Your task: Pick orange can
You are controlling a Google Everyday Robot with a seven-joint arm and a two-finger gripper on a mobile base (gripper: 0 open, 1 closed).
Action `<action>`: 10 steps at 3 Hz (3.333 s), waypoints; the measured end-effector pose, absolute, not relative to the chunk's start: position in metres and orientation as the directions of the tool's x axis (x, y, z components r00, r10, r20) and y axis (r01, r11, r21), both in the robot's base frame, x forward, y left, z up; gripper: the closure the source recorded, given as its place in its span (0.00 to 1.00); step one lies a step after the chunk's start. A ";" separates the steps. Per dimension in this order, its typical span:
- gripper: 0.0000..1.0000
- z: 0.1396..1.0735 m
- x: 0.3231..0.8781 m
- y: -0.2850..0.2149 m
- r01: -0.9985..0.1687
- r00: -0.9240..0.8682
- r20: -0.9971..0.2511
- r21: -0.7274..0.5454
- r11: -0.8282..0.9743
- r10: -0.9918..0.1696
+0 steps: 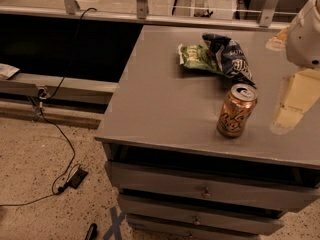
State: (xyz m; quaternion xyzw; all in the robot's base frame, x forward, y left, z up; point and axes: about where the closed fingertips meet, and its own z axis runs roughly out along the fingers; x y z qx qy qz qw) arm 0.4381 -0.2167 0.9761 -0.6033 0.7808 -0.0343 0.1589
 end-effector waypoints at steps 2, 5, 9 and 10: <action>0.00 0.958 0.449 -0.211 -0.933 -0.225 -0.233 -0.229 0.278 -0.946; 0.19 0.902 0.493 -0.189 -0.937 -0.239 -0.302 -0.179 0.301 -0.923; 1.00 0.990 0.482 -0.191 -0.934 -0.159 -0.357 -0.249 0.258 -0.920; 1.00 0.990 0.482 -0.191 -0.934 -0.159 -0.357 -0.249 0.258 -0.920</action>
Offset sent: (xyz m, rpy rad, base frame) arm 0.0526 0.0278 -0.0886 0.1456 0.0635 -0.0056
